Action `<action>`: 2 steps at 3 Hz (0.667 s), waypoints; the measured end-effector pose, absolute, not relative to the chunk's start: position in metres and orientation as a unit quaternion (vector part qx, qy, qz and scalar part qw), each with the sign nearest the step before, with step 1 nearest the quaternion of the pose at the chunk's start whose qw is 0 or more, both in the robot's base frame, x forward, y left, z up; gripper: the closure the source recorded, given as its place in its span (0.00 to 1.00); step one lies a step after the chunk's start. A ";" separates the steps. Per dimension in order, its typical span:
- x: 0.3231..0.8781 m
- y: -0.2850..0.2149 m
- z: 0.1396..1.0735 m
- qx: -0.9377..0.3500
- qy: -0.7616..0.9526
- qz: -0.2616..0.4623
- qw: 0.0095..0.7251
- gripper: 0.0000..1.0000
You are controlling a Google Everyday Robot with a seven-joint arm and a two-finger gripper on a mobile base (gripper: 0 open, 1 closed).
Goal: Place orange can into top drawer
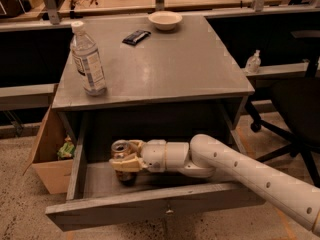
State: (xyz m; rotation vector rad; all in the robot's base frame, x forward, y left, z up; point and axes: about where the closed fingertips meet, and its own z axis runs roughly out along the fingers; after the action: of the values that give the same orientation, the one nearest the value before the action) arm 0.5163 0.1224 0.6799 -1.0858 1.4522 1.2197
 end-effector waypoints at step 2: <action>0.525 0.136 0.678 -0.472 0.565 0.480 0.477 0.38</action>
Offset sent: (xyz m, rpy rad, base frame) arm 0.0160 0.0155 -0.0002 -0.0170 -0.1350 0.0444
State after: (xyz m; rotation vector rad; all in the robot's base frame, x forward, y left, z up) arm 0.5253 0.1355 0.6781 -1.1538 1.3806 1.1723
